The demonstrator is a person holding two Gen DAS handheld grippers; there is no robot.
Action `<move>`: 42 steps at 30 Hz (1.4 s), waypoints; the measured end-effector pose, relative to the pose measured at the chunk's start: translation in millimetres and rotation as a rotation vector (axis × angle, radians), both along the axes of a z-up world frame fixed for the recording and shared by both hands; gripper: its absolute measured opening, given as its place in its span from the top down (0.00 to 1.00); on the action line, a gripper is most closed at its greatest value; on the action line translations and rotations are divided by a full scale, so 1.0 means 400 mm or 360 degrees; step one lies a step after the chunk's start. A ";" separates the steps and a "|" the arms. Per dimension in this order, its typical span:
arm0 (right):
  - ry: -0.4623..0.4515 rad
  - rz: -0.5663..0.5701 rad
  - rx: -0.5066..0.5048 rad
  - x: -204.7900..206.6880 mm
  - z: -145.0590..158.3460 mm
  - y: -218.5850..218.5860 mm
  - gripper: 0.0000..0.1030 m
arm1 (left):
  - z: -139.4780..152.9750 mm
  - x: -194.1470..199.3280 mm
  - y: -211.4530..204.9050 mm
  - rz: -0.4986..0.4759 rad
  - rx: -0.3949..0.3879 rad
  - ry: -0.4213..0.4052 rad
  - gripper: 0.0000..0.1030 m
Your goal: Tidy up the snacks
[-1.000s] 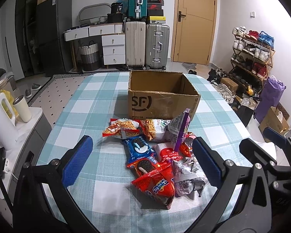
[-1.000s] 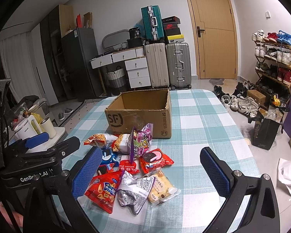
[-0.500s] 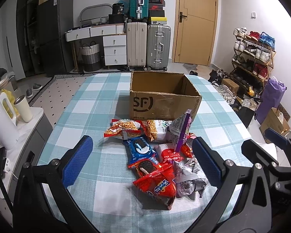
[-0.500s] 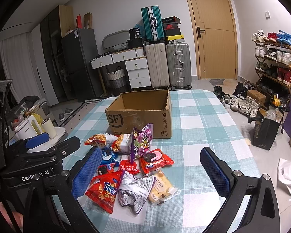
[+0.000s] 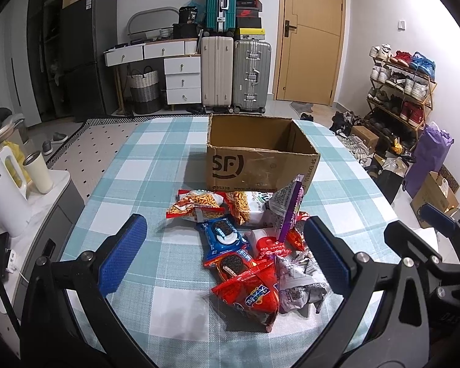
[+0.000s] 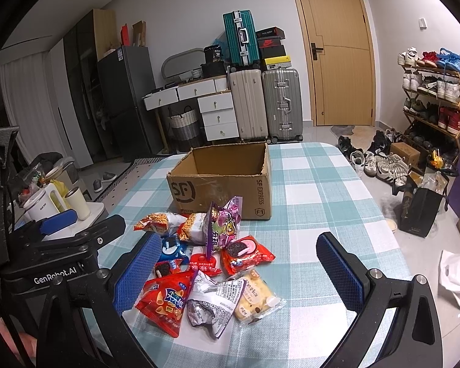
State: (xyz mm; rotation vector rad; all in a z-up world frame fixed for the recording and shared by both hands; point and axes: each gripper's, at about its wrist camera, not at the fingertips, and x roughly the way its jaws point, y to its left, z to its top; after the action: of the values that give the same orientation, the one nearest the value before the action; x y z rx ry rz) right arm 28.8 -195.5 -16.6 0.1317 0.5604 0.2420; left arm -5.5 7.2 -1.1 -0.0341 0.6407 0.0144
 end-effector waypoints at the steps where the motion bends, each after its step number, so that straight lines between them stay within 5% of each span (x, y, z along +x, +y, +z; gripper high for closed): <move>1: -0.0002 0.0001 0.0001 -0.001 0.003 0.000 0.00 | 0.000 0.000 0.000 0.0000 0.0002 -0.0003 0.01; 19: 0.0026 0.0036 -0.0003 0.004 -0.014 0.004 0.00 | 0.005 0.003 0.011 0.0023 0.0005 -0.0008 0.01; 42: 0.0284 0.0184 0.0027 0.075 -0.230 0.053 0.00 | -0.016 0.021 0.052 0.0074 -0.0035 0.0022 0.01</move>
State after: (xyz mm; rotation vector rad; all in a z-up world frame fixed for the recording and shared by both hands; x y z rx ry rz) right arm 58.7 -174.1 -108.4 0.1381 0.7447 0.3495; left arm 2.8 28.0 -7.3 -0.0699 0.6538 0.0526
